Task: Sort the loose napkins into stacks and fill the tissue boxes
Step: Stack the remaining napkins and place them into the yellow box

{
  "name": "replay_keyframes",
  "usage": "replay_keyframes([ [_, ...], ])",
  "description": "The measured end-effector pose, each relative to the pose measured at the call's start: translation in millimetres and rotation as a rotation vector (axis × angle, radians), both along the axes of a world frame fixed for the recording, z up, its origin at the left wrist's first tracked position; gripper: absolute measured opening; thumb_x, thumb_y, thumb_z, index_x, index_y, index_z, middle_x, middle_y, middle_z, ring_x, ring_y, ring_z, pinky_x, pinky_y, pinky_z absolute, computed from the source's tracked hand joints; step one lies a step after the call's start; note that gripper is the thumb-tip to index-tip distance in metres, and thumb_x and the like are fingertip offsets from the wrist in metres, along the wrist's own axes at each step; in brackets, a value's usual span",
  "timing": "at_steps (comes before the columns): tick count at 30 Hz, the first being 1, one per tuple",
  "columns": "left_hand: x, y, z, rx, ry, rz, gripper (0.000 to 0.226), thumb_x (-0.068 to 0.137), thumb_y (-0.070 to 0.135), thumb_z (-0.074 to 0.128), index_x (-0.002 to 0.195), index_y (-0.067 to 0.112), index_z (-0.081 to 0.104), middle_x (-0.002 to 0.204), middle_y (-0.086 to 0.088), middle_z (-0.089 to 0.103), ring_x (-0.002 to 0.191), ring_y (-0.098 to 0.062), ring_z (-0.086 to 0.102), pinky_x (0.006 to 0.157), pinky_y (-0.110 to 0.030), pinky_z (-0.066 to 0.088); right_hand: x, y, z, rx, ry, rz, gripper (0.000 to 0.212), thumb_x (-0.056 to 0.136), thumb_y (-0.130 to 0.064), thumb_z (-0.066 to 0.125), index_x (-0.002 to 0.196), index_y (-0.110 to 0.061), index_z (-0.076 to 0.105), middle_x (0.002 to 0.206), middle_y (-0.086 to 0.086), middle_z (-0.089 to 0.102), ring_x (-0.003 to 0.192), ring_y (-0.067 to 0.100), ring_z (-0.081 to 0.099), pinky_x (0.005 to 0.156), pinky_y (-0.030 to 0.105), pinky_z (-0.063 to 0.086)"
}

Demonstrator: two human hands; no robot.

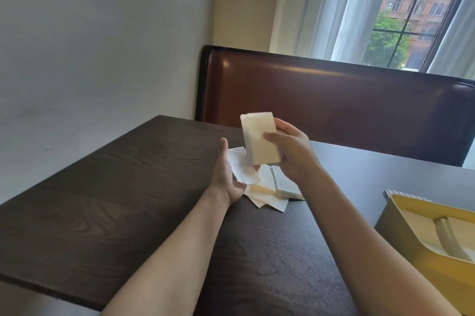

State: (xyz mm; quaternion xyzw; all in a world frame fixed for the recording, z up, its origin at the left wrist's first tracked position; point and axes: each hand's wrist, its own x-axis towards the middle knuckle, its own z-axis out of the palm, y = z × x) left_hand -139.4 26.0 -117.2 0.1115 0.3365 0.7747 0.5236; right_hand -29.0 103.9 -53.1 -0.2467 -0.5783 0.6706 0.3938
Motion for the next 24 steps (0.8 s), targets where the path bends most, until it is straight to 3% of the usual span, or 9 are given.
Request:
replay_keyframes([
  [4,-3.6,2.0,-0.4,0.064,-0.065,0.014,0.086,0.095,0.077,0.022,0.120,0.007,0.064,0.107,-0.018,0.072,0.099,-0.030,0.065,0.101,-0.042,0.046,-18.1,-0.5,-15.4,0.021,-0.171,-0.025,0.056,0.076,0.011,0.071,0.128,-0.002,0.059,0.115,0.018,0.067,0.091,0.029,0.065,0.064,0.034,0.053],
  [7,-5.0,2.2,-2.6,0.057,-0.098,-0.023,0.088,0.091,0.079,0.027,0.119,0.006,0.065,0.105,-0.017,0.071,0.092,-0.029,0.068,0.091,-0.040,0.049,-25.3,2.3,-32.7,0.031,-0.282,-0.114,0.053,0.076,0.007,0.075,0.125,-0.003,0.061,0.112,0.014,0.065,0.097,0.030,0.066,0.073,0.033,0.054],
  [11,-4.2,-1.6,-1.3,0.030,-0.014,-0.040,0.055,0.099,0.056,0.043,0.099,0.007,0.069,0.082,-0.012,0.071,0.069,-0.023,0.069,0.074,-0.035,0.051,-29.1,4.1,-36.4,0.000,-0.260,-0.074,0.043,0.077,0.005,0.076,0.115,-0.010,0.062,0.106,0.012,0.067,0.086,0.026,0.066,0.070,0.032,0.052],
  [15,-5.5,-1.6,0.8,-0.021,0.053,-0.054,0.042,0.105,0.034,0.038,0.099,0.004,0.067,0.078,-0.012,0.071,0.069,-0.022,0.068,0.068,-0.032,0.052,-33.0,4.5,-43.1,-0.055,-0.243,-0.025,0.034,0.080,0.008,0.071,0.113,0.002,0.065,0.099,0.016,0.067,0.076,0.024,0.062,0.063,0.031,0.051],
  [17,-11.2,-1.9,3.9,-0.046,0.009,-0.012,0.043,0.107,0.030,0.035,0.108,-0.001,0.064,0.093,-0.017,0.072,0.082,-0.026,0.067,0.073,-0.035,0.054,-34.0,8.2,-44.2,-0.005,-0.291,-0.101,0.019,0.084,0.002,0.069,0.101,-0.003,0.069,0.095,0.014,0.067,0.074,0.021,0.064,0.060,0.028,0.057],
  [20,-29.9,-5.8,1.8,-0.017,-0.060,0.102,0.050,0.108,0.033,0.033,0.128,-0.004,0.058,0.123,-0.022,0.063,0.098,-0.030,0.064,0.084,-0.041,0.052,-37.2,23.5,-48.9,0.121,-0.352,-0.275,0.007,0.087,-0.007,0.066,0.090,-0.010,0.072,0.094,0.008,0.069,0.066,0.015,0.064,0.070,0.030,0.060],
  [22,-40.6,-8.2,-4.0,0.019,-0.101,0.140,0.051,0.107,0.035,0.033,0.125,-0.005,0.059,0.122,-0.023,0.064,0.106,-0.032,0.064,0.092,-0.045,0.051,-38.8,32.8,-53.6,0.257,-0.437,-0.338,0.014,0.086,-0.014,0.066,0.096,-0.011,0.076,0.094,0.001,0.071,0.077,0.013,0.066,0.081,0.034,0.058],
  [24,-45.3,-7.0,-8.8,0.082,-0.151,0.145,0.050,0.106,0.035,0.034,0.120,-0.006,0.060,0.113,-0.024,0.068,0.111,-0.035,0.064,0.105,-0.052,0.045,-40.7,37.4,-57.3,0.360,-0.529,-0.300,0.017,0.089,-0.019,0.068,0.101,-0.011,0.077,0.093,-0.002,0.070,0.086,0.014,0.065,0.082,0.033,0.055],
])
